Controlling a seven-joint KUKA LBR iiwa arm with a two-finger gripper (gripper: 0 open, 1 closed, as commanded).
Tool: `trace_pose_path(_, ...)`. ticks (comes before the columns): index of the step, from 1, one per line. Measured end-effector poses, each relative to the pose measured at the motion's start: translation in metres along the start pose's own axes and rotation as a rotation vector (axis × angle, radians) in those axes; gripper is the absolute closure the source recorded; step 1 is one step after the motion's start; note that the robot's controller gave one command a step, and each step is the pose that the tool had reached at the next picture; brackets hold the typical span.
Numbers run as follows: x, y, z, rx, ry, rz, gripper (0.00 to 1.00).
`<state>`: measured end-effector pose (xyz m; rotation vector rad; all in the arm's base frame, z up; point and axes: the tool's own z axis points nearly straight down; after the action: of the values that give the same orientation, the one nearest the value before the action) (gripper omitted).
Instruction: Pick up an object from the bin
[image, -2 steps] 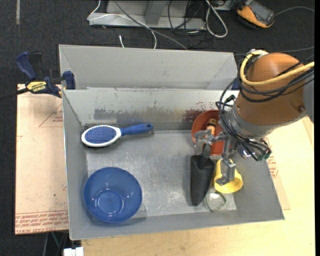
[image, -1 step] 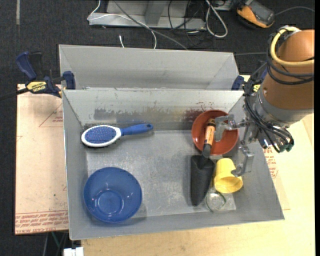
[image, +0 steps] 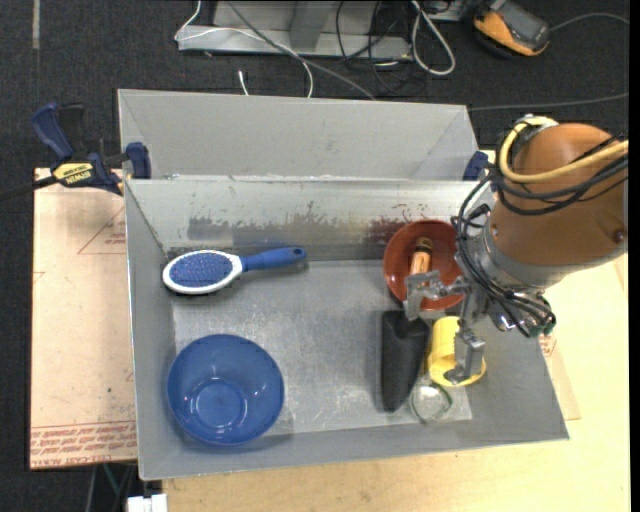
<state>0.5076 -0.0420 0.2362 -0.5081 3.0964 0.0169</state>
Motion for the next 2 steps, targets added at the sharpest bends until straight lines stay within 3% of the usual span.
trace_pose_path(1,0.013,0.014,-0.008,0.004,-0.011,0.093,0.0)
trace_pose_path(2,0.01,-0.004,0.084,-0.005,0.009,-0.052,0.0)
